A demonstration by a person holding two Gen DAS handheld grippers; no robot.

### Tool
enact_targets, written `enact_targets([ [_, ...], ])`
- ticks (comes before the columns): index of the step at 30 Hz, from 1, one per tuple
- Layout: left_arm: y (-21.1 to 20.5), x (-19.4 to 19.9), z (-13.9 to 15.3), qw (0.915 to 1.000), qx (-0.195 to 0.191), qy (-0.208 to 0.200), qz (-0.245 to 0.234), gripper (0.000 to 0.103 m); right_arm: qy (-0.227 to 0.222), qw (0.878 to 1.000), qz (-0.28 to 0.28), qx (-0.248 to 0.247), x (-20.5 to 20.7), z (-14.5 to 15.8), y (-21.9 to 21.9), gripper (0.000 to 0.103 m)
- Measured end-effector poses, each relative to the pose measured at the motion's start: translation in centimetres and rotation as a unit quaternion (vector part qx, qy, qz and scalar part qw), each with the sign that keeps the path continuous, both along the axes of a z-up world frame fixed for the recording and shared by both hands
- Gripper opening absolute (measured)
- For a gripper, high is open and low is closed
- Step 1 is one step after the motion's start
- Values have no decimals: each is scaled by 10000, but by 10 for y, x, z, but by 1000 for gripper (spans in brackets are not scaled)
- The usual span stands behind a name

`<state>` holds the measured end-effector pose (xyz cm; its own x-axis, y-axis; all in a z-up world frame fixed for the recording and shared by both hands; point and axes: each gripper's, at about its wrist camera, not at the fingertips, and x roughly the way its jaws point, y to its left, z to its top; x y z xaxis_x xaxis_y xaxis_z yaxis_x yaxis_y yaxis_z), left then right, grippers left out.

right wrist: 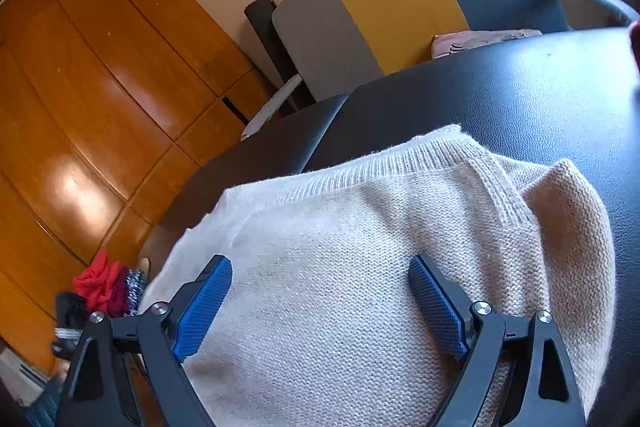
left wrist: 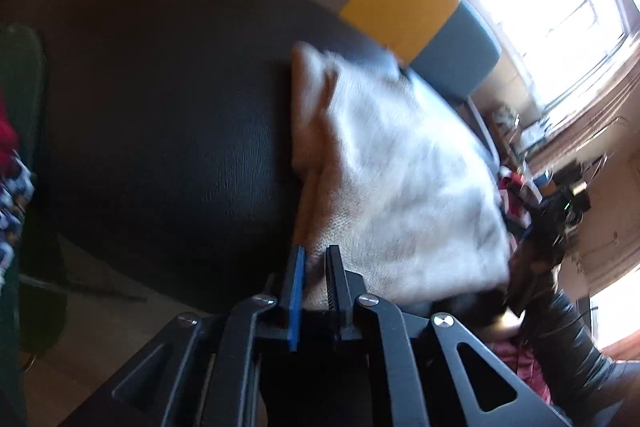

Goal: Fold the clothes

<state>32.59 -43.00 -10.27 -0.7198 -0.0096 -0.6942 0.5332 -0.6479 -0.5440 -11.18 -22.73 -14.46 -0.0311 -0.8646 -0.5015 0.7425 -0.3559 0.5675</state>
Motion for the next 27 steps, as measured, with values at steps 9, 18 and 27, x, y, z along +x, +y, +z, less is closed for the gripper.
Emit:
enact_targets([
  [9, -13, -67, 11, 9993, -266, 242, 36, 14, 85, 9999, 8, 76, 2, 0, 0, 93],
  [18, -25, -66, -28, 9996, -98, 62, -240, 14, 389, 9975, 129, 576, 25, 26, 49, 70],
  [27, -22, -71, -27, 9996, 57, 140, -238, 14, 236, 9933, -119, 1123, 13, 14, 115, 59],
])
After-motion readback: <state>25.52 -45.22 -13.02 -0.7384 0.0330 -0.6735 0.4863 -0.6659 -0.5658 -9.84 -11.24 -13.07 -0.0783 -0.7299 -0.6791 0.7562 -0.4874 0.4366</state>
